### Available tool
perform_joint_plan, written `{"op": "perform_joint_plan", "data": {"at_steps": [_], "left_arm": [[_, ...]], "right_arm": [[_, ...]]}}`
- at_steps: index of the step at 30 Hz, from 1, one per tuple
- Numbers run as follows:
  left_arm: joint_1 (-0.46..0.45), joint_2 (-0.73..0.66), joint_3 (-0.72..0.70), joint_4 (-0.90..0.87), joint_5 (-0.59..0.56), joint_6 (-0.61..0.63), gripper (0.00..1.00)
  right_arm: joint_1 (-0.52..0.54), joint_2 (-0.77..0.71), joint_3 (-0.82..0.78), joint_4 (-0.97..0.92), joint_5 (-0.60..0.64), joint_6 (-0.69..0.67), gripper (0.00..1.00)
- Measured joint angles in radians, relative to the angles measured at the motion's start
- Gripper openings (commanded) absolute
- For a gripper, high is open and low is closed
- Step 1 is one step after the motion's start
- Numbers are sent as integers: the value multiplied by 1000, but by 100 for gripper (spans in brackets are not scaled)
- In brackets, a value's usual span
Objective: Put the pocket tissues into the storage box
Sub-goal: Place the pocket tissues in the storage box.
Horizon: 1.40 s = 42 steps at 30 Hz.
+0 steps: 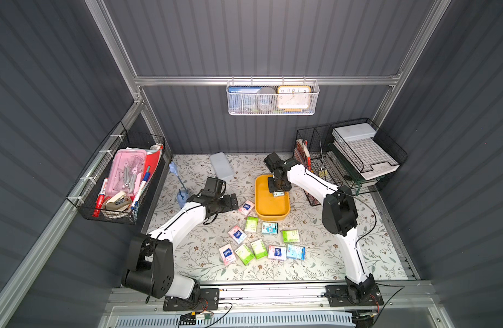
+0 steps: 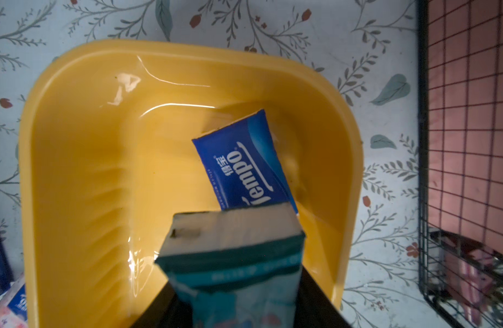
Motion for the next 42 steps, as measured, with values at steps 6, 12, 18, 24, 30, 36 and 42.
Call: {"op": "perform_joint_plan", "data": {"at_steps": [6,12,18,24,30,36,42], "left_arm": [[0,-3,-2,-3,0,0,99],[0,-14,-8,-8,-7,0,99],[0,-17,-8,-9,-14,0,99],[0,-18,-8,-11,-16,0,99],[0,-18,-8,-13,-16,0,99],[0,-18,-2,-16,-8,11,99],[0,23,63,-16,66,48,99]], "right_arm": [[-12,56,71,6,-2,1,54],[-19,101,111,-3,-2,-1,59],[-21,110,112,-14,0,0,74],[-21,101,116,-22,20,-4,78],[-21,13,117,-88,18,-20,78],[-16,-260,-79,-97,-8,-27,77],[-6,-494,-373,-95,-91,-32,75]]}}
